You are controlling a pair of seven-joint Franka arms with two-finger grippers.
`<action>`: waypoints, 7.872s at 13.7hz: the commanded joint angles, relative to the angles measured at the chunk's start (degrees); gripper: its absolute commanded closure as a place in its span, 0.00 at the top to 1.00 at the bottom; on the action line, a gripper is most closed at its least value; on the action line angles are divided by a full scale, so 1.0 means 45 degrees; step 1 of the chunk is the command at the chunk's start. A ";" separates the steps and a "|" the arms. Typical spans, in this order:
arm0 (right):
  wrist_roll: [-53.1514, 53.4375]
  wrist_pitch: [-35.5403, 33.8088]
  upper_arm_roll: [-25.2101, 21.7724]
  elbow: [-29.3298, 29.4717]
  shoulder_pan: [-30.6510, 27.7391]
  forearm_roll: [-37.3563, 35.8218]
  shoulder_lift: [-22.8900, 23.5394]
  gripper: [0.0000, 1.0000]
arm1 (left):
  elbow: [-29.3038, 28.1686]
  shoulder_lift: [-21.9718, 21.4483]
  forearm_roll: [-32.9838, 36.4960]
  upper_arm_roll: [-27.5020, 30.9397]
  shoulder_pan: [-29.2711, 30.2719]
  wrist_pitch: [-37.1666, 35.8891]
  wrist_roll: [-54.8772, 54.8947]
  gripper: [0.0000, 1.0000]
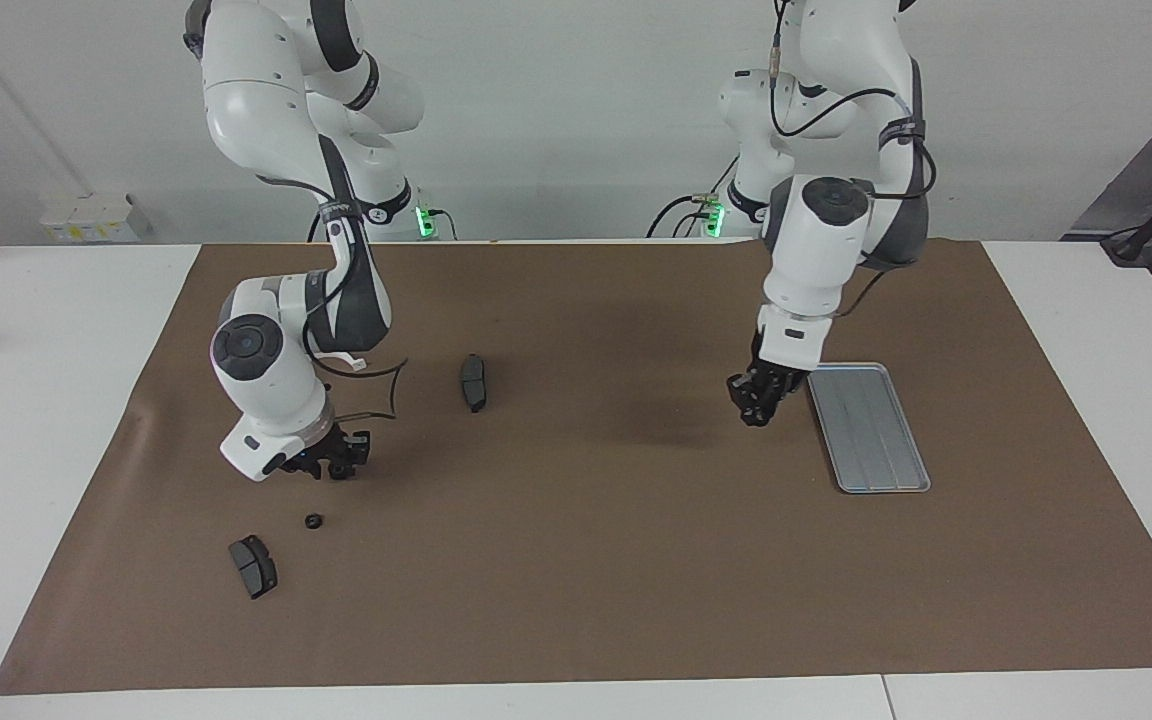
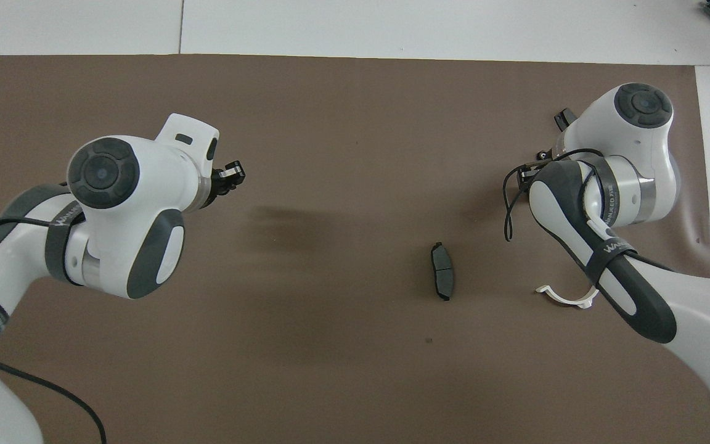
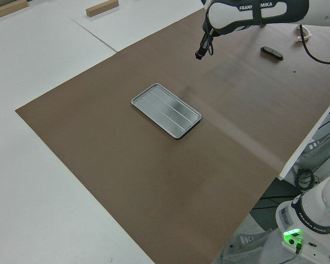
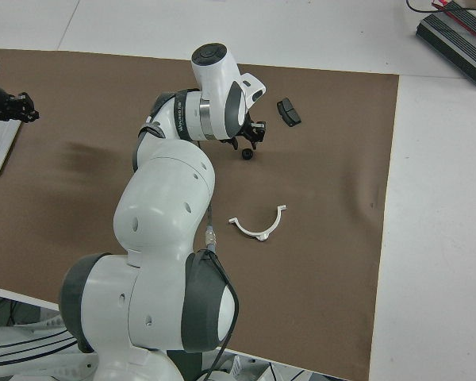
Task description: Place bearing gear from tray to pile
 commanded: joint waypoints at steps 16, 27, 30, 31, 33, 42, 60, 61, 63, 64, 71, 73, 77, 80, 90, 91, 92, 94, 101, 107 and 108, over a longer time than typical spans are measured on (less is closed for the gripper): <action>0.4518 0.4057 0.0376 0.0459 0.3390 0.0252 0.0371 0.88 | 0.3593 0.4010 -0.0545 0.0414 -0.3237 0.0491 -0.1281 1.00; 0.7801 0.5951 0.0337 0.2120 0.6243 -0.0098 0.2637 0.80 | 0.2953 0.0338 -0.0387 0.0650 0.1719 -0.4436 0.7169 1.00; 0.7723 0.5933 0.0337 0.2023 0.6322 -0.0314 0.2618 0.77 | 0.2817 0.0026 -0.0407 0.0650 0.2835 -0.4867 0.8968 1.00; 0.7684 0.5933 0.0337 0.1964 0.6322 -0.0353 0.2598 0.76 | 0.2816 -0.0092 -0.0446 0.0650 0.3225 -0.5062 0.9611 1.00; 0.7625 0.5952 0.0337 0.1770 0.6225 -0.0761 0.2618 0.73 | 0.2797 -0.0462 -0.0485 0.0650 0.3967 -0.5588 1.0920 1.00; 0.7625 0.5133 0.0357 0.1320 0.6244 -0.0900 0.2403 0.52 | 0.3206 -0.2689 -0.0233 0.0670 0.4303 -0.7893 1.1434 1.00; 0.0793 0.3315 0.0493 0.2686 0.1931 -0.0763 0.2383 0.10 | 0.4146 -0.3569 -0.0270 -0.0034 0.4264 -1.0728 1.0691 1.00; 0.0306 0.3374 0.0493 0.2686 0.1657 -0.0763 0.2383 0.10 | 0.4048 -0.3589 -0.0251 -0.0014 0.4244 -1.0728 1.0615 1.00; -0.0749 0.3433 0.0474 0.2686 0.1071 -0.0763 0.2383 0.11 | 0.4047 -0.3608 -0.0231 -0.0014 0.4264 -1.0767 1.0614 1.00; -0.0986 0.3433 0.0493 0.2686 0.0952 -0.0744 0.2383 0.13 | 0.4047 -0.3608 -0.0231 -0.0014 0.4264 -1.0767 1.0614 1.00; -0.1086 0.3883 0.0493 0.2686 0.0541 -0.0724 0.2228 0.79 | 0.4008 -0.3589 -0.0231 -0.0034 0.4322 -1.0806 1.0614 1.00; -0.1086 0.3533 0.0493 0.2686 0.0521 -0.0666 0.1858 0.87 | 0.3988 -0.3589 -0.0231 -0.0072 0.4537 -1.0786 1.0594 1.00; -0.1086 0.0670 0.0474 0.3366 0.0502 -0.0627 0.0862 0.88 | 0.3949 -0.3589 -0.0231 -0.0014 0.5102 -1.0787 1.0614 1.00; -0.1066 -0.1854 0.0435 0.3956 0.0463 -0.0626 -0.0112 0.88 | 0.3949 -0.3608 -0.0212 -0.0014 0.4929 -1.0787 1.0614 1.00; -0.1066 -0.6876 0.0376 0.3859 -0.0881 0.1440 -0.3844 0.89 | 0.3969 -0.3608 -0.0212 -0.0034 0.4380 -1.0787 1.0614 1.00; -0.1066 -0.7247 0.0376 0.3839 -0.1039 0.1715 -0.4098 0.89 | 0.3969 -0.3608 -0.0212 -0.0034 0.4381 -1.0787 1.0614 1.00; -0.1047 -0.7618 0.0376 0.3839 -0.1099 0.1911 -0.4352 0.89 | 0.3969 -0.3608 -0.0231 -0.0034 0.4381 -1.0806 1.0614 1.00; -0.0659 -0.8418 0.0376 0.3684 -0.1119 0.1932 -0.4821 0.89 | 0.3969 -0.3608 -0.0212 -0.0034 0.4478 -1.0787 1.0614 1.00; 0.0301 -0.8521 0.0474 0.2161 -0.0670 0.2069 -0.5936 1.00 | 0.3188 -0.3784 -0.0270 -0.0891 0.4654 -0.9087 1.0206 1.00; 0.0202 -0.8520 0.0668 0.2120 -0.0592 0.2010 -0.5976 1.00 | 0.3070 -0.3960 -0.0349 -0.0874 0.4791 -0.9712 0.9559 1.00; 0.0261 -0.8520 0.0901 0.2101 -0.0592 0.2010 -0.5976 1.00 | 0.3148 -0.3883 -0.0329 -0.0835 0.4810 -0.9635 0.9559 1.00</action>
